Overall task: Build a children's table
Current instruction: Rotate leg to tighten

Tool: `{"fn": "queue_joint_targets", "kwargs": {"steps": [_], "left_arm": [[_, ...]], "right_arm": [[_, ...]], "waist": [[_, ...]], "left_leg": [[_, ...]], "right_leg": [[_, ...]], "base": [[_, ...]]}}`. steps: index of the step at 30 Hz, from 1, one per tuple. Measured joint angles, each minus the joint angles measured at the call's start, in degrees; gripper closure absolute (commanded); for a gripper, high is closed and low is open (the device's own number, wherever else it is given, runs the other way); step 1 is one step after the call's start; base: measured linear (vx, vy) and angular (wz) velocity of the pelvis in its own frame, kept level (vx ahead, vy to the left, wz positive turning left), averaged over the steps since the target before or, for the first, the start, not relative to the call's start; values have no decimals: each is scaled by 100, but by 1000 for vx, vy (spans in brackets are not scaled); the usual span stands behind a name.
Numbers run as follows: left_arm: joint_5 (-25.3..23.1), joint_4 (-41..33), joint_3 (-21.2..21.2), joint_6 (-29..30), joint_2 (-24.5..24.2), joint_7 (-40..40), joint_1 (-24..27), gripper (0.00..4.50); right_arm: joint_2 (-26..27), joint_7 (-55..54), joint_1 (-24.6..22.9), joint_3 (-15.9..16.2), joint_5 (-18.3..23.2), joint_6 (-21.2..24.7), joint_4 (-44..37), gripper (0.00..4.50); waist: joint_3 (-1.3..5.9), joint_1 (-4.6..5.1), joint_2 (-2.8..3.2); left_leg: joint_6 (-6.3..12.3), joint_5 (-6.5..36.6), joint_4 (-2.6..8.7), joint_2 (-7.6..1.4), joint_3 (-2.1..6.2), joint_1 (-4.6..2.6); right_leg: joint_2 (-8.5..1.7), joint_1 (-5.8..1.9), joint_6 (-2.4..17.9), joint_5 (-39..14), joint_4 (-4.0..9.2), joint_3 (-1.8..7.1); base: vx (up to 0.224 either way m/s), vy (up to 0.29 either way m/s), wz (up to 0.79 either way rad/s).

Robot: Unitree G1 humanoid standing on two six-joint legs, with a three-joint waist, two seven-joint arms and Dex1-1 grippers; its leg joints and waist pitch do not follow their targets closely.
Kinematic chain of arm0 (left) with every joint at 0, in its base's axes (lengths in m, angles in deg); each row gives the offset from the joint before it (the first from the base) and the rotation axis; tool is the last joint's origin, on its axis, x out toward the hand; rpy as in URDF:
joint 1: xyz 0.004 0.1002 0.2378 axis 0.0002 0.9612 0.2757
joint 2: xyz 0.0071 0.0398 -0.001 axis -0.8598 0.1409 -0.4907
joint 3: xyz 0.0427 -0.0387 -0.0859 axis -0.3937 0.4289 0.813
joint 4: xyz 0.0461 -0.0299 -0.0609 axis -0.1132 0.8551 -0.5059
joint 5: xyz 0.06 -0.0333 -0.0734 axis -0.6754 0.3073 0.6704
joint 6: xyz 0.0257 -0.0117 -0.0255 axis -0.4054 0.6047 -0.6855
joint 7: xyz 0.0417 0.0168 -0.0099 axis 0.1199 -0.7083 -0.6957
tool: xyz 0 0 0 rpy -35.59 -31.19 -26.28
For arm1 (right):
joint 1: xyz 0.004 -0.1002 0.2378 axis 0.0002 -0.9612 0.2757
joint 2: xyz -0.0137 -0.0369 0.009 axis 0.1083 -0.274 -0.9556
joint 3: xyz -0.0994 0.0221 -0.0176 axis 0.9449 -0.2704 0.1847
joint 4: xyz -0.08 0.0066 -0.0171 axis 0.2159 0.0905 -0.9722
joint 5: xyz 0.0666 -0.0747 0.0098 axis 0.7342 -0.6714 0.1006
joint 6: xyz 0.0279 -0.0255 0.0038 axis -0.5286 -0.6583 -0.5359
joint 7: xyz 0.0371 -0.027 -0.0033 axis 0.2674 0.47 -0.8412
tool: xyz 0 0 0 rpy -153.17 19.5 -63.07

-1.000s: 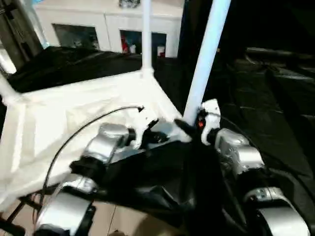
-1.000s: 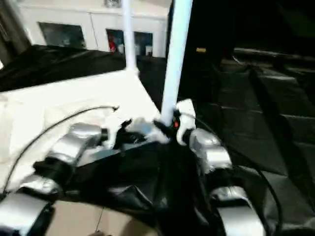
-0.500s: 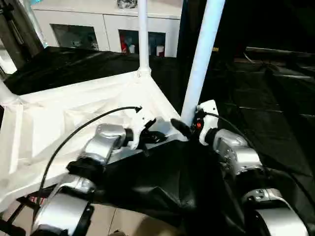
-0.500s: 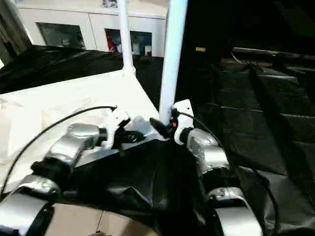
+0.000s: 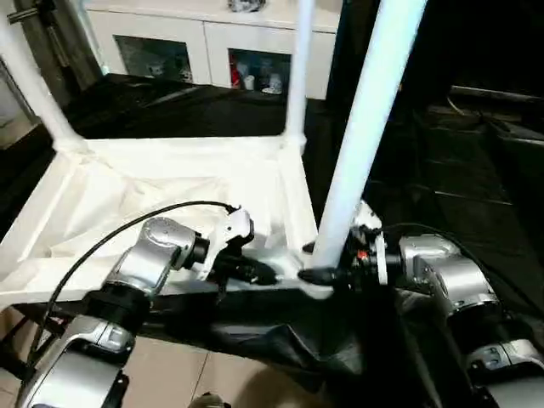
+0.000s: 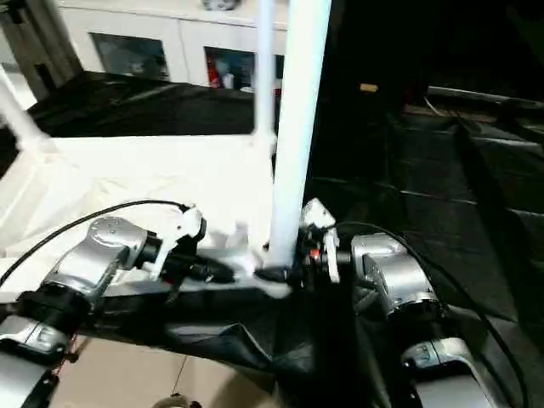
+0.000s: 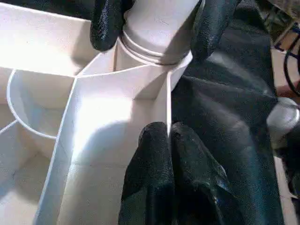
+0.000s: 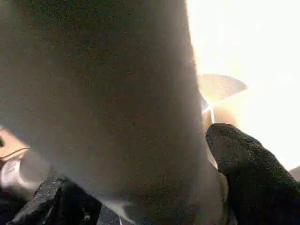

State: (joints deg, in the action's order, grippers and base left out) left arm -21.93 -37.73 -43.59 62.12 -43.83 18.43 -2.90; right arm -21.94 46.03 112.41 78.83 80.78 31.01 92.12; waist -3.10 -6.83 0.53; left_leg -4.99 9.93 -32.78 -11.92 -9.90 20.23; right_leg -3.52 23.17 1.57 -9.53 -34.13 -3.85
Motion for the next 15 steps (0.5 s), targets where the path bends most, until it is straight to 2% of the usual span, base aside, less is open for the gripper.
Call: {"fn": "queue_joint_targets", "kwargs": {"steps": [10,13,15], "left_arm": [[4,-67,-29,44,-34,21,4,450],[-1,-21,26,44,31,-156,3,450],[-8,183,204,48,130,-552,-40,450]], "right_arm": [[-17,21,-44,39,-4,63,-144,162],[43,-198,-80,-79,-8,53,-123,163],[345,-859,-25,-340,-50,-67,134,165]], "waist": [[0,-5,0],[0,-14,0],[2,30,-2]], "left_leg": [[0,0,0,0,1,1],[-1,0,-1,0,0,-1],[-2,-1,-4,1,2,-11]], "right_leg": [[0,0,-3,-2,-1,-1],[0,-2,-3,-1,-3,0],[0,-6,-30,-16,-9,-1]], "base": [[0,0,0],[0,0,0],[0,0,0]]}}
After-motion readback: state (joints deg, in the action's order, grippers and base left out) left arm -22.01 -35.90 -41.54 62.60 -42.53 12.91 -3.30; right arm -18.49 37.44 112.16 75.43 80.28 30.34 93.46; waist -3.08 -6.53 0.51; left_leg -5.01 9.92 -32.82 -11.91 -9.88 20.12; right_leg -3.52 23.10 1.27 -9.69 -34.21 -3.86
